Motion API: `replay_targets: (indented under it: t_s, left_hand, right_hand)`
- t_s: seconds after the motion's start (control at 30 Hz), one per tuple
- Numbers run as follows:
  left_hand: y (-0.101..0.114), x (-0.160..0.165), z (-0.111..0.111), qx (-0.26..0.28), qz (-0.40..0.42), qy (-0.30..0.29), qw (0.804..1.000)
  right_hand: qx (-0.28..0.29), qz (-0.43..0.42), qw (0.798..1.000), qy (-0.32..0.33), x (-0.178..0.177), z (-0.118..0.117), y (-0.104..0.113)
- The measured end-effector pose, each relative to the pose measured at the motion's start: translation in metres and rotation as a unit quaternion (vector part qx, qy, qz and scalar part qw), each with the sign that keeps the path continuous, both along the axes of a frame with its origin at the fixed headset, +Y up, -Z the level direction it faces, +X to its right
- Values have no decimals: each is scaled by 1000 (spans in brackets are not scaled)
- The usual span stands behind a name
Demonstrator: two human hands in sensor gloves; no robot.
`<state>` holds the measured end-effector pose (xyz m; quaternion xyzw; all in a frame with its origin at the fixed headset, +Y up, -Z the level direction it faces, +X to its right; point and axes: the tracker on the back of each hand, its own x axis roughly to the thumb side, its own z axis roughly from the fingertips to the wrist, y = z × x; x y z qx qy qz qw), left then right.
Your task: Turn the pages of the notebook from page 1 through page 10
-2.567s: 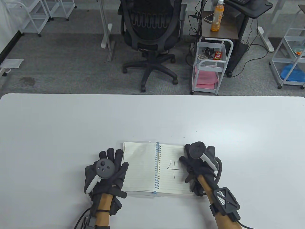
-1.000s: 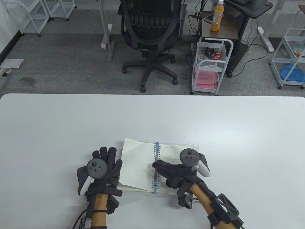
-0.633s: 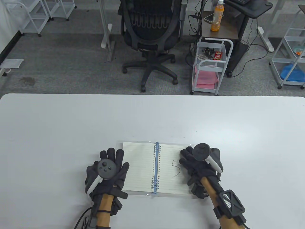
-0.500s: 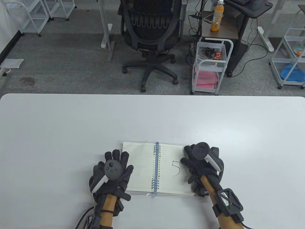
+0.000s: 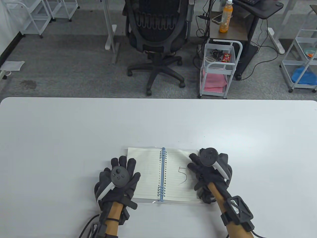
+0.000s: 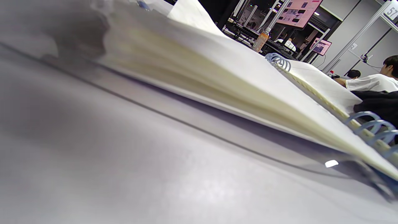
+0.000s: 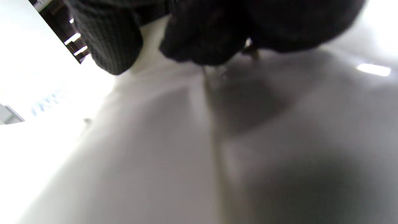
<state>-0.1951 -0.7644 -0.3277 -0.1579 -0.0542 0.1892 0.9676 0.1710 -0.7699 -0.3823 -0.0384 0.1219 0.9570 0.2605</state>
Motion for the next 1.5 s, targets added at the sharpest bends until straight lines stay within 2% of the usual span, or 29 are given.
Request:
replay_targets:
  t_s: [0.13, 0.2, 0.3, 0.37, 0.57, 0.73, 0.87, 1.0, 1.07, 1.2, 1.27, 1.43, 1.5]
  left_hand:
    - [1, -2, 0, -1, 7, 4, 1000]
    - [0, -3, 0, -2, 10, 6, 1000]
    - [2, -6, 0, 0, 16, 10, 1000]
    - [5, -8, 1, 5, 26, 13, 1000]
    - [15, -20, 3, 26, 51, 31, 998]
    - [22, -35, 5, 40, 81, 56, 994]
    - [22, -40, 6, 42, 93, 64, 993]
    - [21, -37, 6, 40, 85, 61, 994]
    - [21, -35, 5, 38, 80, 58, 994]
    - [17, -27, 4, 27, 64, 44, 997]
    - [15, -24, 3, 23, 57, 38, 997]
    - [12, -20, 3, 19, 48, 33, 998]
    - [11, -19, 3, 14, 44, 31, 998]
  right_hand:
    - [-42, -95, 993, 46, -3, 5, 15]
    - [-76, -190, 976, 68, -8, 8, 15]
    - [-125, -310, 936, 114, -20, 12, 9]
    - [-148, -341, 918, 135, -31, 17, 8]
    - [-109, -304, 921, 218, -77, 34, 5]
    - [-104, -153, 943, 278, -118, 54, -6]
    - [-79, -129, 947, 285, -118, 54, -1]
    - [-71, -185, 950, 240, -95, 43, 4]
    - [-54, -181, 958, 214, -82, 36, 7]
    - [-20, -93, 986, 136, -46, 19, 6]
    - [-28, -29, 995, 95, -28, 11, 0]
    - [-33, 2, 999, 20, -1, 1, -9]
    - [-50, 45, 998, -2, 6, -3, -14]
